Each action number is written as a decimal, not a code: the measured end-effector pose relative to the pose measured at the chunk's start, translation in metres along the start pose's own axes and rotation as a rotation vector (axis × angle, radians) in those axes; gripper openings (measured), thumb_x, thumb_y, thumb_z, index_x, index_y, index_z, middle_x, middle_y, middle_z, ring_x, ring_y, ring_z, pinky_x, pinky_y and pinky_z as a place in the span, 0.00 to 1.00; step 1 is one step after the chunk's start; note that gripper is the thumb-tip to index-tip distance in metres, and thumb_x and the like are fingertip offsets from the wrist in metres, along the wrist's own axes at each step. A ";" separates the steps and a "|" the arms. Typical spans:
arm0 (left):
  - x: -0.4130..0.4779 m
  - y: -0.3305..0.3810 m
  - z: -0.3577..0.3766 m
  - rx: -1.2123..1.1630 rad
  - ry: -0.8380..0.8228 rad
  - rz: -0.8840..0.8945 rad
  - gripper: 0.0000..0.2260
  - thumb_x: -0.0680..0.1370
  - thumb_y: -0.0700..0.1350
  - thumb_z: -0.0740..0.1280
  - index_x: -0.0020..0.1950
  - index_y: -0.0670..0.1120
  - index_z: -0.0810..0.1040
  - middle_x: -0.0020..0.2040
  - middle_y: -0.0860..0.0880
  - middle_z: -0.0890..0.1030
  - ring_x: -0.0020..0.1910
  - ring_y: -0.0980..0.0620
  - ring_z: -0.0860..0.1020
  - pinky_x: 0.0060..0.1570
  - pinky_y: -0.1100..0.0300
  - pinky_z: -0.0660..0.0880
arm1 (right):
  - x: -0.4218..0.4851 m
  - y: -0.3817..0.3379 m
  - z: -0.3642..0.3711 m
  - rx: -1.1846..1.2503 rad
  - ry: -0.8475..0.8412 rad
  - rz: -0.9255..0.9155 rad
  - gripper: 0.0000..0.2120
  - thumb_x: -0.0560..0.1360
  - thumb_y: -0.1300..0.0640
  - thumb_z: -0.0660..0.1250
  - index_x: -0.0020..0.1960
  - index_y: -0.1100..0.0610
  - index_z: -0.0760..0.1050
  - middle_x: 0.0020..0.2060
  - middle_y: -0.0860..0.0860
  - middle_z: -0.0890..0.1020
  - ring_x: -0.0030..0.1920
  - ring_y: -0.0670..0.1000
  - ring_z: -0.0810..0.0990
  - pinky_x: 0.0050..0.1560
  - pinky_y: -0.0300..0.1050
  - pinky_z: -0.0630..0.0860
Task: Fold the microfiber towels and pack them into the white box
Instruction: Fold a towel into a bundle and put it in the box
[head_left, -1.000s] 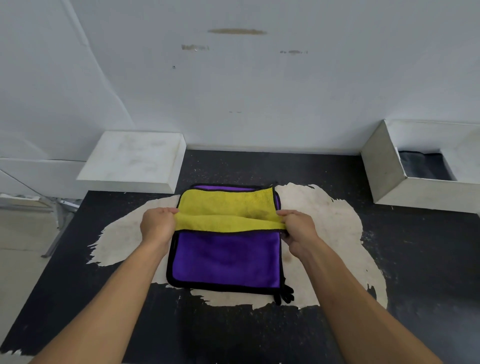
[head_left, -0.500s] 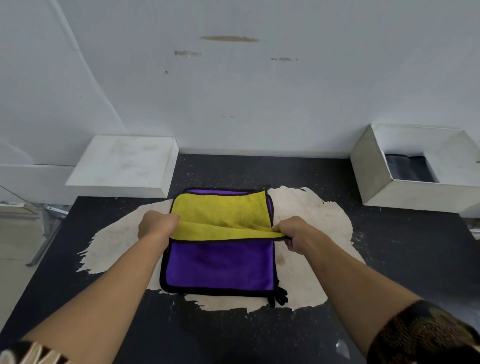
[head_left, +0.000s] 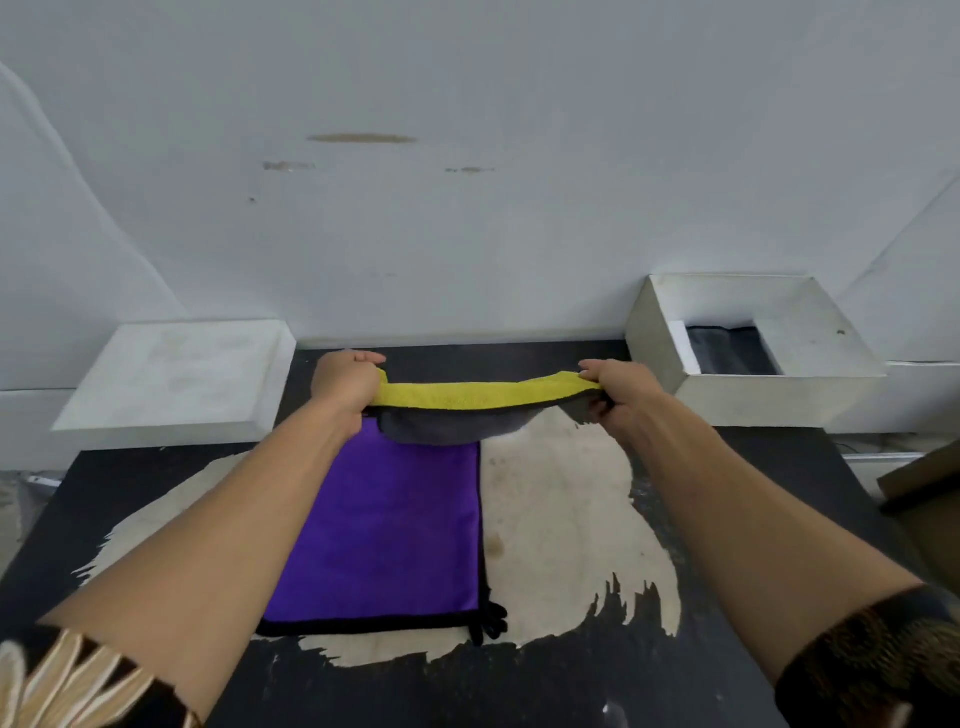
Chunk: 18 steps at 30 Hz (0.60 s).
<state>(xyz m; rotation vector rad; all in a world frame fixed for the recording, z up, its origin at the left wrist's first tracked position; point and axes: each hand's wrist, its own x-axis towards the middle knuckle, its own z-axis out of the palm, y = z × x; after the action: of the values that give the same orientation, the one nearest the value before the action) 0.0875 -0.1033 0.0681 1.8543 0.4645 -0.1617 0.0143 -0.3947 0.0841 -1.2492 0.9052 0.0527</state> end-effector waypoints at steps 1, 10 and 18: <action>-0.001 0.009 0.010 -0.015 0.002 0.010 0.14 0.72 0.33 0.63 0.38 0.51 0.81 0.48 0.44 0.83 0.53 0.43 0.81 0.53 0.44 0.80 | 0.003 -0.006 -0.008 0.006 0.017 -0.019 0.12 0.79 0.67 0.61 0.58 0.57 0.78 0.37 0.54 0.73 0.28 0.47 0.67 0.17 0.31 0.58; -0.081 0.047 0.078 -0.038 0.188 0.272 0.10 0.74 0.37 0.67 0.52 0.49 0.78 0.50 0.48 0.80 0.48 0.50 0.78 0.42 0.60 0.73 | -0.024 -0.025 -0.124 -0.037 -0.011 -0.291 0.12 0.78 0.65 0.64 0.56 0.53 0.81 0.46 0.53 0.79 0.39 0.49 0.74 0.33 0.41 0.71; -0.170 -0.118 0.134 0.285 0.128 -0.126 0.16 0.74 0.40 0.71 0.61 0.43 0.75 0.55 0.45 0.79 0.51 0.45 0.77 0.47 0.58 0.71 | 0.014 0.128 -0.213 -0.487 0.043 -0.055 0.12 0.77 0.64 0.68 0.59 0.58 0.76 0.55 0.55 0.80 0.43 0.48 0.77 0.36 0.42 0.74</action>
<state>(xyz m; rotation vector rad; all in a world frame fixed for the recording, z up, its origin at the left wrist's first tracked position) -0.0984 -0.2373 -0.0233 2.1226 0.6762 -0.2037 -0.1589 -0.5313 -0.0315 -1.7315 0.9243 0.2134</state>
